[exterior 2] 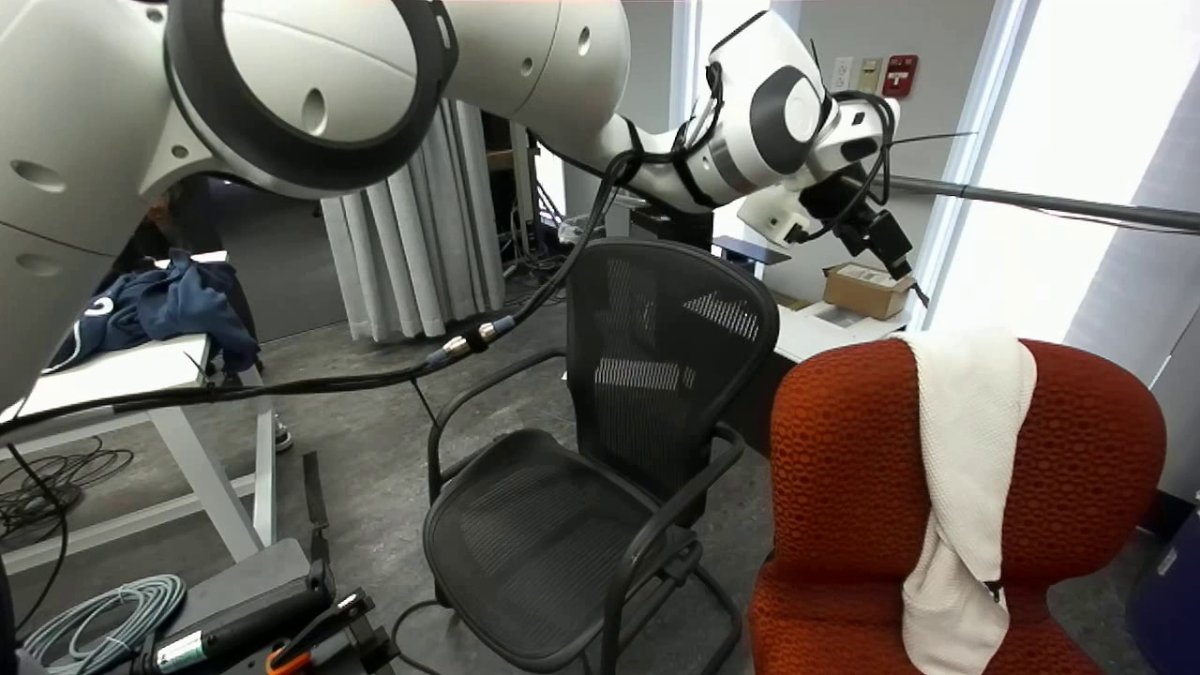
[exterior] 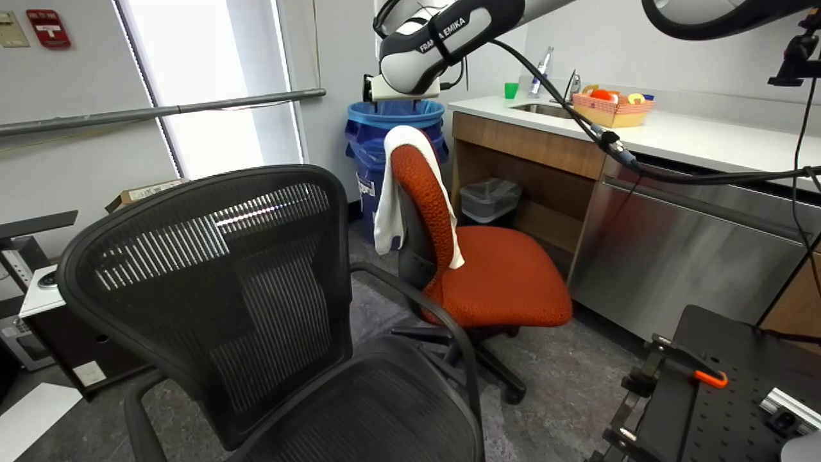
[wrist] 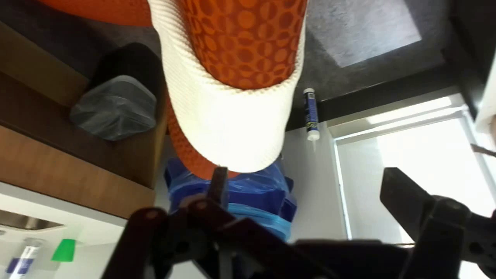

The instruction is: Pick up the white cloth and put it on the orange chair

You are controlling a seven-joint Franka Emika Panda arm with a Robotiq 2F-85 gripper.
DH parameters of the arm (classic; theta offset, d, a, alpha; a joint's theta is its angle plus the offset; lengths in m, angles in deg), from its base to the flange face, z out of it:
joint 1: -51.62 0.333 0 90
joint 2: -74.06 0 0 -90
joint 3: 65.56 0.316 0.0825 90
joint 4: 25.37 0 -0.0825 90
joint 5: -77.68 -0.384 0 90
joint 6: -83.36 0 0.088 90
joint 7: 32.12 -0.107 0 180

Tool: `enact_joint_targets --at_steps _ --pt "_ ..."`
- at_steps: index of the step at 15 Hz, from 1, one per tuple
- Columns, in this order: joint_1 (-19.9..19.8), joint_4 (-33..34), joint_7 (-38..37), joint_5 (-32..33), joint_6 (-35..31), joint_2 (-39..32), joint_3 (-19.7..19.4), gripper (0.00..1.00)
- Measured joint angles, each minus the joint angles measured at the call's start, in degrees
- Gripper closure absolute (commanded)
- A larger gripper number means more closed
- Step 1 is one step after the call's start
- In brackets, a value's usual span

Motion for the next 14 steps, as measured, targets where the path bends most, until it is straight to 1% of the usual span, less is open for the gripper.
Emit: enact_joint_targets --at_steps 4,6,7,9,11,14 --pt "-5.0 1.3 16.0 -5.0 -0.3 0.1 8.4 0.00" --pt "-7.4 1.5 24.0 -6.3 1.2 0.0 12.3 0.00" --pt "-7.9 1.8 27.9 -7.5 2.7 -0.1 13.3 0.00" --pt "-8.0 2.5 34.9 -9.3 7.2 -0.2 13.4 0.00" --pt "-7.9 3.4 39.8 -9.5 11.6 -0.2 13.4 0.00" --pt "-7.4 4.4 41.6 -9.5 14.1 -0.2 12.8 0.00"
